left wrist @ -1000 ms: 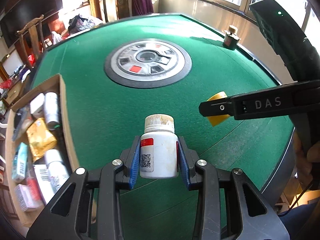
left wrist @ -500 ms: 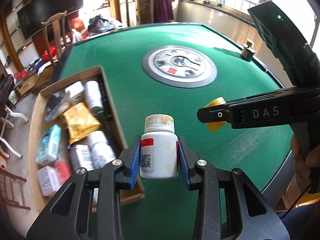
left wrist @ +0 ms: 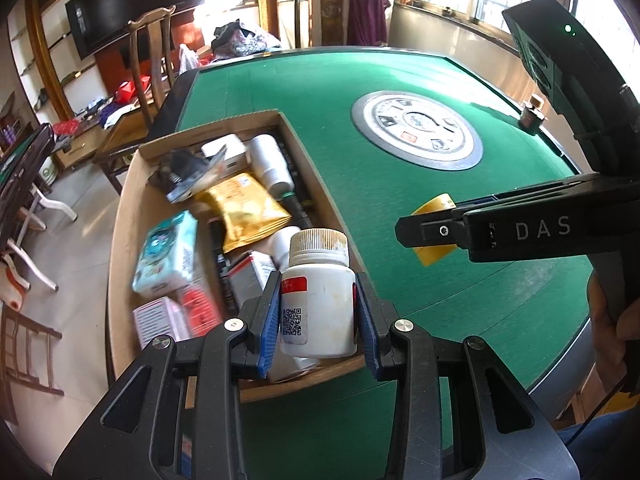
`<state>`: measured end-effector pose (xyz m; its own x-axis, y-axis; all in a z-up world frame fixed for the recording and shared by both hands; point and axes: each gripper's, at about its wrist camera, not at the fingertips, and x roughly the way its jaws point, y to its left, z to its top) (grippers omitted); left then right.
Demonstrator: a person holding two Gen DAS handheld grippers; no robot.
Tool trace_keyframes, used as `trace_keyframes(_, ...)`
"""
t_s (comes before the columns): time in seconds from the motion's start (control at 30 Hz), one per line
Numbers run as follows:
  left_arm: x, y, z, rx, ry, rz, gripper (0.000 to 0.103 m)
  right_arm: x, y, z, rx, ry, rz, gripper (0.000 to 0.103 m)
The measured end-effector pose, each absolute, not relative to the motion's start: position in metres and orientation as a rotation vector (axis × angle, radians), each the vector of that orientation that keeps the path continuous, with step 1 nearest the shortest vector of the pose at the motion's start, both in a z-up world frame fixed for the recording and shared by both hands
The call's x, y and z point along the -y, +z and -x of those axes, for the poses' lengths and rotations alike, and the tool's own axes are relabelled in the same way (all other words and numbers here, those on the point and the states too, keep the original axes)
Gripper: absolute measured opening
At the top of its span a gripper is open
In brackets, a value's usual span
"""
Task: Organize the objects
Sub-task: 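Carry the pill bottle to the box with the left gripper while the right gripper carries the tape roll, then lower the pill bottle into the box with the left gripper while the right gripper lowers the tape roll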
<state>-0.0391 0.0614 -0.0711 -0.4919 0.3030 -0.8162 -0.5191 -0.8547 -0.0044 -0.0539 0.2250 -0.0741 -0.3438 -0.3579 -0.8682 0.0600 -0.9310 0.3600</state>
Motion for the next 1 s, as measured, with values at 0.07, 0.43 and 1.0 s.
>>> trace_keyframes(0.07,-0.056,-0.073,0.042,-0.33,2.347,1.219,0.034,-0.217,-0.075,0.058,0.379,-2.347,-1.621,0.04)
trace_keyframes(0.43,-0.028,-0.085,0.061,-0.299,2.363,1.276,0.034,-0.173,-0.075,0.094,0.292,-2.321,-1.619,0.039)
trace_keyframes(1.0,-0.005,-0.101,0.083,-0.261,2.353,1.331,0.034,-0.121,-0.089,0.141,0.174,-2.296,-1.646,0.039)
